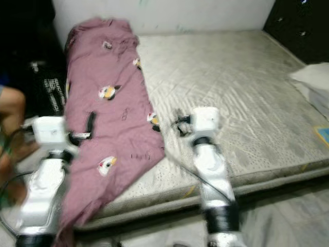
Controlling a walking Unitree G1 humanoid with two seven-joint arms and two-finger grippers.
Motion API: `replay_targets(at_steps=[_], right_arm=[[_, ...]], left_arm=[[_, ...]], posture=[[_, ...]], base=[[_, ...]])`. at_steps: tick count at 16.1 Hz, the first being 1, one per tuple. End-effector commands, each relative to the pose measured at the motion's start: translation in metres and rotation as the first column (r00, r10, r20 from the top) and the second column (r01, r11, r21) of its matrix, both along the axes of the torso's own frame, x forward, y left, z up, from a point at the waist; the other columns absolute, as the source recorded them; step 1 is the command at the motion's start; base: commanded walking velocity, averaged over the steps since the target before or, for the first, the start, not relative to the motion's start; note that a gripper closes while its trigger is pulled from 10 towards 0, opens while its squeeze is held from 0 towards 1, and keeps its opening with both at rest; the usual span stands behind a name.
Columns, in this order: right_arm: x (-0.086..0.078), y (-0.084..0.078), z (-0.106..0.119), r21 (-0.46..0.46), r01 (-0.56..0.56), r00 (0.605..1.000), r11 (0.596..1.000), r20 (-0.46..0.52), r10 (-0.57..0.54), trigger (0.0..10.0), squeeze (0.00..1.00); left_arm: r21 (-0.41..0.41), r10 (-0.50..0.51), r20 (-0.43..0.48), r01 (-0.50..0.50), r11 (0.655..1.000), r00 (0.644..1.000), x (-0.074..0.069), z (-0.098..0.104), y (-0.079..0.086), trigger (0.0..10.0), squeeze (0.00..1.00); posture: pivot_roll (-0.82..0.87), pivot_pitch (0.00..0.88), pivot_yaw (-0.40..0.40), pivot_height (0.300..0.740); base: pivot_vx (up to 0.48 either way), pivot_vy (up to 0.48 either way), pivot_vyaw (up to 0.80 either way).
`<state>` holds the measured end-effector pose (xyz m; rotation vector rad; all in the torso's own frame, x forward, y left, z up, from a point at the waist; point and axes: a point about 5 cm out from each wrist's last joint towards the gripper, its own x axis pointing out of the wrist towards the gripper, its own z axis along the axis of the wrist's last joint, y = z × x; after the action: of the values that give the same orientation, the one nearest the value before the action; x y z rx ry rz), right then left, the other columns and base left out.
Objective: Clean up the room
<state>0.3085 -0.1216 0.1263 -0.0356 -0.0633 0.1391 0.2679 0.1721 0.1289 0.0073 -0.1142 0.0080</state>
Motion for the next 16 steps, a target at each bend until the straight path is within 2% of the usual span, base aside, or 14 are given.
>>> replay_targets(at_steps=[1,5,7,9,10,12,16], right_arm=[[0.000,-0.012,0.002,-0.013,0.041,0.999,0.999,0.006,-0.041,10.0,0.00],[-0.003,-0.008,-0.001,-0.020,0.017,1.000,1.000,-0.005,-0.017,10.0,0.00],[-0.004,-0.010,-0.001,-0.024,0.020,1.000,1.000,-0.004,-0.020,10.0,0.00],[-0.008,-0.011,-0.003,-0.023,0.027,1.000,0.999,-0.006,-0.027,10.0,0.00],[-0.011,-0.010,-0.005,-0.016,0.027,1.000,1.000,-0.012,-0.027,10.0,0.00],[-0.014,-0.007,-0.006,-0.011,0.022,1.000,1.000,-0.017,-0.023,10.0,0.00],[-0.016,-0.003,-0.007,0.004,0.008,1.000,1.000,-0.024,-0.008,10.0,0.00]], left_arm=[[-0.004,-0.016,0.017,0.016,1.000,1.000,0.003,0.006,-0.009,10.0,0.00],[-0.011,0.021,0.000,-0.021,1.000,1.000,-0.006,0.001,-0.003,10.0,0.00],[0.069,0.071,0.003,-0.071,0.995,0.997,-0.013,-0.002,-0.001,10.0,0.00],[0.021,0.048,-0.028,-0.047,0.999,0.998,-0.018,-0.006,0.001,10.0,0.00],[0.029,0.067,-0.038,-0.066,0.997,0.997,-0.021,-0.010,0.008,10.0,0.00],[0.036,0.084,-0.039,-0.083,0.996,0.996,-0.022,-0.011,0.010,10.0,0.00],[0.061,0.075,-0.035,-0.073,0.995,0.997,-0.025,-0.011,0.012,10.0,0.00]], posture=[[0.02,0.000,-0.027,0.740],[0.03,0.000,-0.040,0.740],[0.03,0.005,-0.036,0.740],[0.03,0.013,-0.028,0.740],[0.04,0.019,-0.023,0.740],[0.04,0.022,-0.022,0.740],[0.04,0.029,-0.022,0.695]], base=[[0.000,0.000,0.00],[0.000,0.000,0.00],[0.000,0.000,0.00],[0.000,0.000,0.00],[0.000,0.000,0.00],[0.000,0.000,0.00],[0.000,0.000,0.00]])
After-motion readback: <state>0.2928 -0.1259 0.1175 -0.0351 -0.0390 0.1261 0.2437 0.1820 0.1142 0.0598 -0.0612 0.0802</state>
